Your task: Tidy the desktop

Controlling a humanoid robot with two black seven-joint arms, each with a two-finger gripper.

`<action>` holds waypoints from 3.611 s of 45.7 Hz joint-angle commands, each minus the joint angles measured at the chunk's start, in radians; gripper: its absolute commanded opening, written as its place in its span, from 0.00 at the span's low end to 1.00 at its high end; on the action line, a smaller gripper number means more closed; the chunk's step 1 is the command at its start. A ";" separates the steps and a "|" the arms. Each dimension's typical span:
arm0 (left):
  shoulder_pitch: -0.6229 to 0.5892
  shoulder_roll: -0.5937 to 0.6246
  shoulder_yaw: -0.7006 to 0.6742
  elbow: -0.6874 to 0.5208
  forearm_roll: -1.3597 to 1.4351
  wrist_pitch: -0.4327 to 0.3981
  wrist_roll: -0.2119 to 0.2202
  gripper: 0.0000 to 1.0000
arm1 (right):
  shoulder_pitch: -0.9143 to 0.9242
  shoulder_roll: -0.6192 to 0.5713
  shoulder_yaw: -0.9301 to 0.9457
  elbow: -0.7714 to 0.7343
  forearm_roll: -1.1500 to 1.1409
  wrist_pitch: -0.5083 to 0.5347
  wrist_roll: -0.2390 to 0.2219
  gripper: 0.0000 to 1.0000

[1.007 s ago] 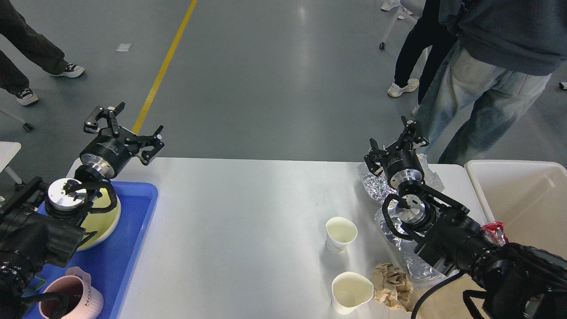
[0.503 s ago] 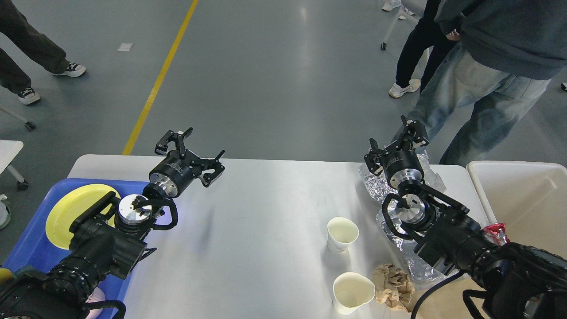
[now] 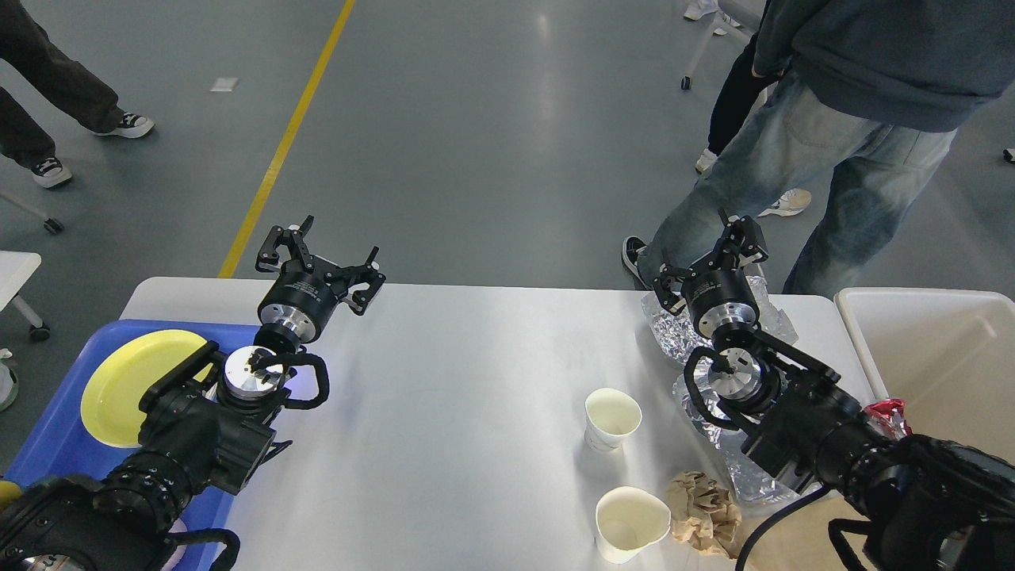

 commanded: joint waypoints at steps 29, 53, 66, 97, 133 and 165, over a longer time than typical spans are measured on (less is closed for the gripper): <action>0.060 0.094 -0.111 0.026 -0.013 -0.072 -0.021 1.00 | 0.000 0.000 -0.001 0.001 0.000 0.000 0.000 1.00; 0.083 0.093 -0.107 0.051 -0.007 -0.135 -0.034 1.00 | 0.000 0.000 -0.001 0.000 0.000 0.000 0.000 1.00; 0.115 0.094 -0.104 0.051 -0.007 -0.219 -0.033 1.00 | 0.000 0.000 -0.001 0.000 0.000 0.000 0.000 1.00; 0.115 0.096 -0.102 0.051 -0.008 -0.221 -0.033 1.00 | 0.139 0.018 -0.005 -0.114 0.011 -0.017 -0.009 1.00; 0.115 0.096 -0.102 0.051 -0.008 -0.221 -0.033 1.00 | 0.866 -0.218 -1.554 0.414 -0.001 -0.015 -0.009 1.00; 0.115 0.096 -0.101 0.049 -0.008 -0.221 -0.033 1.00 | 1.259 -0.368 -1.808 1.058 -0.171 0.452 -0.023 1.00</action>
